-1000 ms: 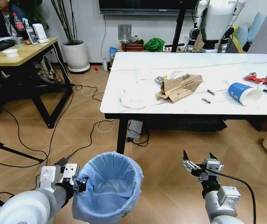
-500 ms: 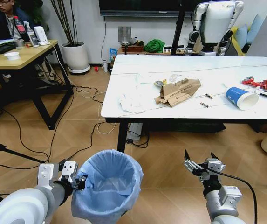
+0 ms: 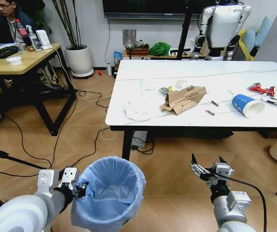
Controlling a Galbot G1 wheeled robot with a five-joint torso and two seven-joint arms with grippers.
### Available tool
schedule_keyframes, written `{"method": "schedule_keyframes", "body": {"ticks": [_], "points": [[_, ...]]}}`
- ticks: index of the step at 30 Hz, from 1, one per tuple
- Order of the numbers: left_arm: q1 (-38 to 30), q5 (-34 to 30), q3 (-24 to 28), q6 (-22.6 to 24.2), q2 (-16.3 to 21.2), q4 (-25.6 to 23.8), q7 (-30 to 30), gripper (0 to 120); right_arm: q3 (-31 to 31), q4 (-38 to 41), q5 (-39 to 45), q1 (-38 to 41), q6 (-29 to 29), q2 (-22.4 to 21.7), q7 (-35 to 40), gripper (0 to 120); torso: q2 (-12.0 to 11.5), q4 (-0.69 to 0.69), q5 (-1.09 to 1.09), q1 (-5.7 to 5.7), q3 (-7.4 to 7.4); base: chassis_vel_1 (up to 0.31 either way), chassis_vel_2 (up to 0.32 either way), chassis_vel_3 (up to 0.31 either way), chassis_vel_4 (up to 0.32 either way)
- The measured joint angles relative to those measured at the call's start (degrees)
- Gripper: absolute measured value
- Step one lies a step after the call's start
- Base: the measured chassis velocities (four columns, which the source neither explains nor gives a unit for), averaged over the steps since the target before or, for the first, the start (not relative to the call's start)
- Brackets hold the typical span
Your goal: Pick up the trash bin and place the trash from the table into it.
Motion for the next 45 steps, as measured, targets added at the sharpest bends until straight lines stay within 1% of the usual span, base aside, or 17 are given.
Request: {"method": "schedule_keyframes", "body": {"ticks": [5, 8, 11, 18, 20, 26, 29, 30, 35, 41, 45], "points": [[-1.2, -0.1, -0.2, 0.0, 0.2, 0.0, 0.0, 0, 0.3, 0.5, 0.6, -1.4, -0.2, 0.0, 0.0, 100, 1.3, -0.04, 0.00, 0.57, 0.75, 0.000, 0.000, 0.000, 0.000], [-1.4, -0.1, -0.1, 0.0, -0.2, 0.0, 0.0, 0, 0.5, 0.4, 0.8, -1.6, -0.2, 0.0, 0.1, 100, 1.9, -0.01, 0.00, 0.84, 1.04, 0.000, 0.000, 0.000, 0.000], [-0.4, 0.4, 0.3, 0.0, -0.9, 0.0, 0.0, 0, 0.6, 0.3, 1.1, -1.9, -0.3, 0.0, 0.3, 100, 2.9, 0.00, 0.00, 1.25, 1.66, 0.000, 0.000, 0.000, 0.000], [-0.7, 0.9, 0.8, 0.0, -1.4, 0.0, 0.0, 0, 0.3, 0.7, 1.5, -3.2, -0.4, 0.0, 0.5, 100, 4.3, -0.02, 0.00, 1.85, 2.47, 0.000, 0.000, 0.000, 0.000], [-0.2, 1.5, 0.8, 0.0, -2.1, 0.0, 0.0, 0, 0.2, 1.3, 1.6, -3.9, -0.4, 0.0, 0.6, 100, 5.1, -0.01, 0.01, 2.16, 2.94, 0.000, 0.000, 0.000, 0.000], [0.4, 1.9, 0.8, 0.0, -3.4, 0.0, 0.0, 0, 0.2, 2.9, 2.5, -5.1, -0.5, 0.0, 0.9, 100, 6.3, 0.00, 0.00, 2.69, 3.65, 0.000, 0.000, 0.000, 0.000], [0.2, 2.1, 0.7, 0.0, -3.9, 0.0, -0.1, 0, 0.5, 5.3, 4.8, -5.6, -2.0, 0.0, 1.3, 100, 7.3, -0.01, 0.00, 3.10, 4.21, 0.000, 0.000, 0.000, 0.000], [0.2, 2.1, 0.7, 0.0, -3.9, 0.0, -0.1, 0, 0.5, 5.3, 4.8, -5.6, -2.0, 0.0, 1.3, 100, 7.3, -0.01, 0.00, 3.10, 4.21, 0.000, 0.000, 0.000, 0.000], [-0.3, 2.3, 1.0, 0.0, -3.9, 0.0, -0.1, 0, 1.4, 7.6, 6.8, -5.8, -3.0, -1.5, 1.9, 100, 8.8, -0.01, 0.00, 3.77, 5.05, 0.000, 0.000, 0.000, 0.000], [0.2, 3.0, 1.2, 0.0, -4.1, 0.0, -0.1, 0, 1.4, 8.3, 7.4, -5.7, -3.2, -2.2, 2.0, 100, 9.8, -0.01, 0.00, 4.23, 5.60, 0.000, 0.000, 0.000, 0.000], [0.5, 3.3, 1.2, 0.0, -4.1, 0.0, -0.1, 0, 1.3, 9.7, 8.4, -5.5, -3.8, -2.9, 2.1, 100, 11.2, -0.01, 0.00, 4.80, 6.36, 0.000, 0.000, 0.000, 0.000]]}}
